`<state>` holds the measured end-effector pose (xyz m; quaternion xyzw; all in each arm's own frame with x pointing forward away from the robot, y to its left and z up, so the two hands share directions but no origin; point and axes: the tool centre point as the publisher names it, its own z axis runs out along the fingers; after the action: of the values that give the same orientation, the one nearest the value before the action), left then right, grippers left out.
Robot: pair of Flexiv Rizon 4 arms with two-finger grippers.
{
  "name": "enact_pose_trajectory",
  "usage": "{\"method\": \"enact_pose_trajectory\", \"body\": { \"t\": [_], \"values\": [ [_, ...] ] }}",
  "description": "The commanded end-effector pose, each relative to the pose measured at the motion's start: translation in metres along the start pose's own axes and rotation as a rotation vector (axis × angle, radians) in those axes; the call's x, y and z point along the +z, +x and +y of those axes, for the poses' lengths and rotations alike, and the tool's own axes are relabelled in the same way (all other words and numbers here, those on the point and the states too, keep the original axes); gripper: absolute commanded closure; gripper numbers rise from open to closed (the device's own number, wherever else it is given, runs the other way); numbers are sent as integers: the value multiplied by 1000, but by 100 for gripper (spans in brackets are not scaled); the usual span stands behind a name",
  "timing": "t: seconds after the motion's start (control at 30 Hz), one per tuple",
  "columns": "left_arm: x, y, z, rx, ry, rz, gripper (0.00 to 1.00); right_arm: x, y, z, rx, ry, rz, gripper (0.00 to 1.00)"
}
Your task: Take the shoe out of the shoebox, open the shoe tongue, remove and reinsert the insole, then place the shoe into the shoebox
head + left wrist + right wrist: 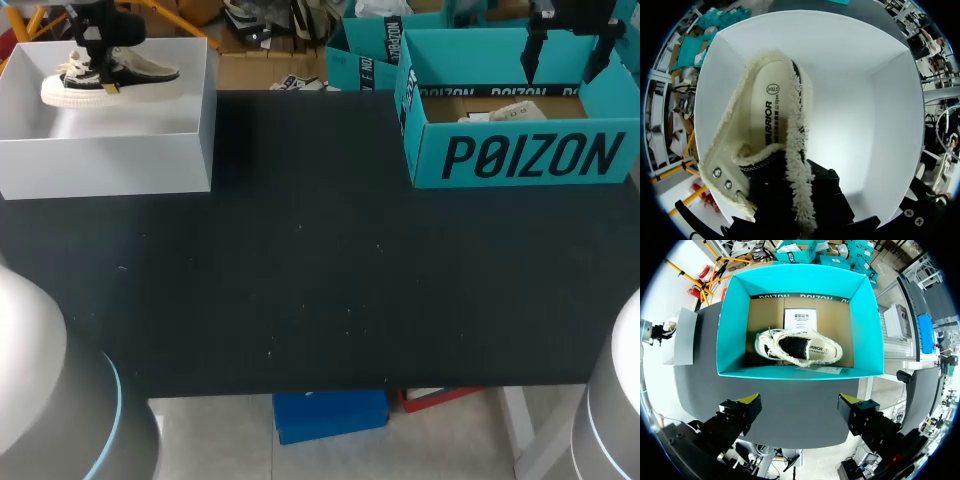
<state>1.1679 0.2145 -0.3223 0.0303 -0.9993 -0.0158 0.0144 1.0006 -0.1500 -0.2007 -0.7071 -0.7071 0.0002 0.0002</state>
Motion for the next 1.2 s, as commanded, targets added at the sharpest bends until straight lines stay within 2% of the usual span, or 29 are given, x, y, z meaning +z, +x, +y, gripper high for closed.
{"method": "enact_pose_trajectory", "body": {
  "t": [0.03, 0.2, 0.33, 0.47, 0.67, 0.87, 1.0, 1.2],
  "values": [
    [-49, 42, -6, -14, -15, -115, 100, -1, 0, 0, 0, 0, 0, 0],
    [-85, 71, -19, -62, 18, -148, 100, -1, 0, 0, 0, 0, 0, 0],
    [-112, 106, -35, -93, 41, -186, 100, -1, 0, 0, 0, 0, 0, 0],
    [-128, 142, -55, -103, 43, -209, 100, -1, 0, 0, 0, 0, 0, 0],
    [-149, 203, -101, -116, 23, -266, 100, -1, 0, 0, 0, 0, 0, 0],
    [-160, 253, -147, -161, -5, -314, 100, -1, 0, 0, 0, 0, 0, 0],
    [-158, 276, -176, -196, -42, -356, 100, -1, 0, 0, 0, 0, 0, 0],
    [-145, 303, -214, -232, -55, -362, 100, -1, 0, 0, 0, 0, 0, 0]
  ]
}}
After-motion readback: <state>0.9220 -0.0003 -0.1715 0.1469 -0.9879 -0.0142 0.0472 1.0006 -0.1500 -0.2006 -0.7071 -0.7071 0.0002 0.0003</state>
